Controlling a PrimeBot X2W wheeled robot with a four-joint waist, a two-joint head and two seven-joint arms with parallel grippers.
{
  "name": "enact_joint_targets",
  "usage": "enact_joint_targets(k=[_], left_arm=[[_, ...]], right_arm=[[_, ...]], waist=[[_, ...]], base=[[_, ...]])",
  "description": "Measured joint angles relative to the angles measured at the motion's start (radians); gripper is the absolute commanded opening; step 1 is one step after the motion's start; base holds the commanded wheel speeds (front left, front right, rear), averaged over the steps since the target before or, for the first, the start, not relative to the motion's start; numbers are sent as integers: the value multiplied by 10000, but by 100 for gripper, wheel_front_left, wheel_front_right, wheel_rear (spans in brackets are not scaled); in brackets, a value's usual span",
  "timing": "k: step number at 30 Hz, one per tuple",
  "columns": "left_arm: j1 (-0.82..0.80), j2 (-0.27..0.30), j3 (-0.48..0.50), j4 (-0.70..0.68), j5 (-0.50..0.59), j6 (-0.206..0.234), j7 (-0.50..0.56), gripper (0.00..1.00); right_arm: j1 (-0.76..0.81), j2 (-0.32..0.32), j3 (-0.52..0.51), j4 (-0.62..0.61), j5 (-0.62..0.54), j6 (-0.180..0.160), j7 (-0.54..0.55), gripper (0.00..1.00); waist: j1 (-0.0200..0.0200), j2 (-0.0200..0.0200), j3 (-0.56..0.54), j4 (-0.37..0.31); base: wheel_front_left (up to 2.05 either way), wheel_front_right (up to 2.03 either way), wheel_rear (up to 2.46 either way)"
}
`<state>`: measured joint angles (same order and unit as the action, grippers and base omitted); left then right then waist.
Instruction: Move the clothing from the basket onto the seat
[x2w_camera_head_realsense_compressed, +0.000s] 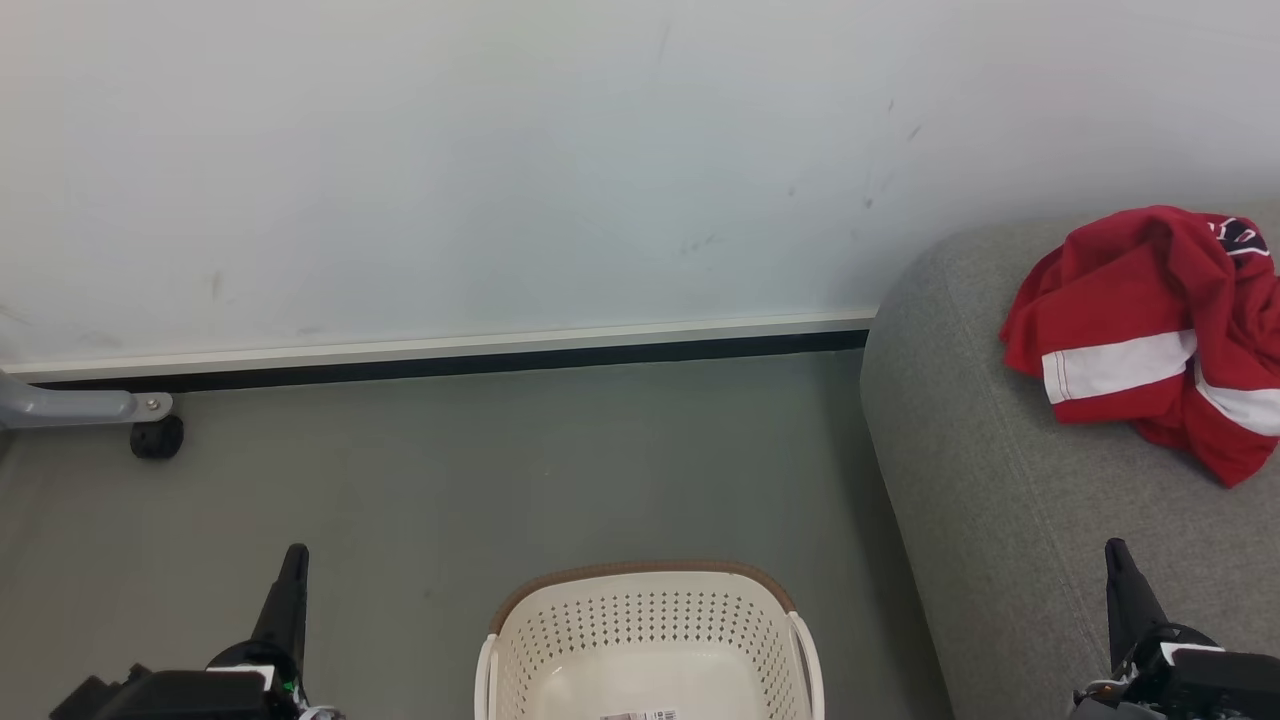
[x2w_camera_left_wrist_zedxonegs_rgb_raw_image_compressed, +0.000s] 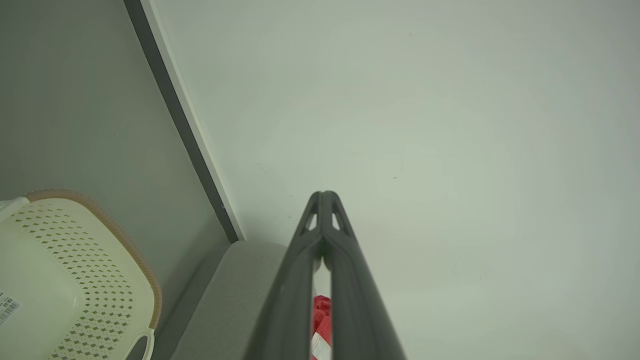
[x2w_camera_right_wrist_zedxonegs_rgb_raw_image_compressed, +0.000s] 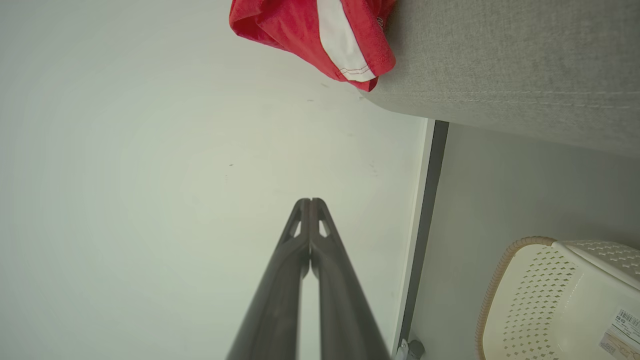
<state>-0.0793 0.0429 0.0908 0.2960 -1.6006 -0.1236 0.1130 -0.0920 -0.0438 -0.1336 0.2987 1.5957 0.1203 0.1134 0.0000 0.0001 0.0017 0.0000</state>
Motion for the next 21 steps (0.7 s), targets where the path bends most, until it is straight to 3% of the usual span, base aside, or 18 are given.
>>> enact_joint_targets(k=[21], left_arm=[[0,0,0,-2,0,0,0,0]], right_arm=[[0,0,0,-2,0,2,0,0]], waist=[[0,-1,1,0]], base=[[0,0,0]])
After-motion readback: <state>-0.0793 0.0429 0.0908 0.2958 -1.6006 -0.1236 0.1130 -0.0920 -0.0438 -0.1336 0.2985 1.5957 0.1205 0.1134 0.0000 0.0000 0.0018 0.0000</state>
